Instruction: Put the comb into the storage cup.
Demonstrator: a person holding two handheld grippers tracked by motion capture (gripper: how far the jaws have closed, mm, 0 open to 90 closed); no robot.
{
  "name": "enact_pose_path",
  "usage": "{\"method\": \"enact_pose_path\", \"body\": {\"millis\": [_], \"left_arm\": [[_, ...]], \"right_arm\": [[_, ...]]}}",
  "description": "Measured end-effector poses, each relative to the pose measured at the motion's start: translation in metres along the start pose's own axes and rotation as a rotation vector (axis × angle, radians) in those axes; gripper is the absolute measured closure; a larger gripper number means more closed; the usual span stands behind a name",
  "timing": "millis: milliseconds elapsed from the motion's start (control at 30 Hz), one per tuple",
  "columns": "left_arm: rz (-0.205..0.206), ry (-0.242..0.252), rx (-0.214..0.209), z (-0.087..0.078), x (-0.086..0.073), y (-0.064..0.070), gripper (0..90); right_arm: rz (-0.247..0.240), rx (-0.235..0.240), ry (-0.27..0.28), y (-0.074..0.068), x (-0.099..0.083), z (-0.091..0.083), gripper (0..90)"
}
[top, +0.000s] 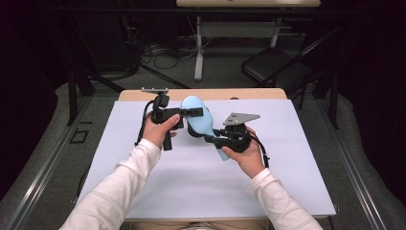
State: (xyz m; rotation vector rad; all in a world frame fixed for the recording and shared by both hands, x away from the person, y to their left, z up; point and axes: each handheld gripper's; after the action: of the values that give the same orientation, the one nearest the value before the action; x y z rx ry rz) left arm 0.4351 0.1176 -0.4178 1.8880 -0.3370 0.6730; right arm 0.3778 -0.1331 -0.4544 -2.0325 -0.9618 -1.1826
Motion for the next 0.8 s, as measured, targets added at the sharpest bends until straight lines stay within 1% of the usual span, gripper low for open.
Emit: {"method": "enact_pose_path", "body": {"millis": [167, 267, 300, 400, 467, 533, 667, 800], "left_arm": [[-0.002, -0.008, 0.003, 0.0007, -0.0001, -0.0011, 50.7], [-0.001, -0.012, 0.005, 0.0013, -0.0001, -0.0015, 50.7], [0.005, -0.012, 0.007, 0.0015, -0.0001, -0.002, 50.7], [0.005, -0.011, 0.011, 0.0018, -0.0001, -0.0024, 50.6], [-0.001, -0.011, 0.015, 0.0018, 0.0, -0.0027, 50.6], [0.002, -0.01, 0.017, 0.0016, 0.0001, -0.0037, 50.6], [-0.005, -0.006, 0.018, 0.001, 0.0001, -0.0044, 50.6], [-0.003, -0.003, 0.027, 0.0008, 0.0003, -0.0048, 50.5]], "right_arm": [[-0.004, 0.001, -0.001, -0.0005, 0.0, 0.0007, 67.2], [-0.002, 0.0, -0.004, -0.0012, 0.0, 0.001, 64.9], [-0.002, -0.001, -0.005, -0.0015, -0.0001, 0.0012, 64.0], [-0.009, -0.006, -0.009, -0.0023, -0.0003, 0.0016, 61.2], [-0.008, -0.006, -0.009, -0.0031, -0.0003, 0.0021, 58.6], [-0.011, -0.006, -0.014, -0.0036, -0.0003, 0.0027, 55.1], [-0.018, -0.023, -0.012, -0.0046, -0.0002, 0.0032, 47.1], [-0.009, -0.042, -0.021, -0.0036, -0.0002, 0.0042, 41.4]]}}
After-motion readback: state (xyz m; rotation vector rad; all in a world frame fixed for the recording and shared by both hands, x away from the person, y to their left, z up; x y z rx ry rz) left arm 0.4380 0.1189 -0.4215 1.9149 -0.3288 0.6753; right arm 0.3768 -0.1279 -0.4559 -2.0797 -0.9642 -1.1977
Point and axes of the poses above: each handheld gripper's, and its own axes: z roughly forward along the jaws, x roughly out of its top, y roughly to its right, and after that the axes turned 1 degree about x, right-handed
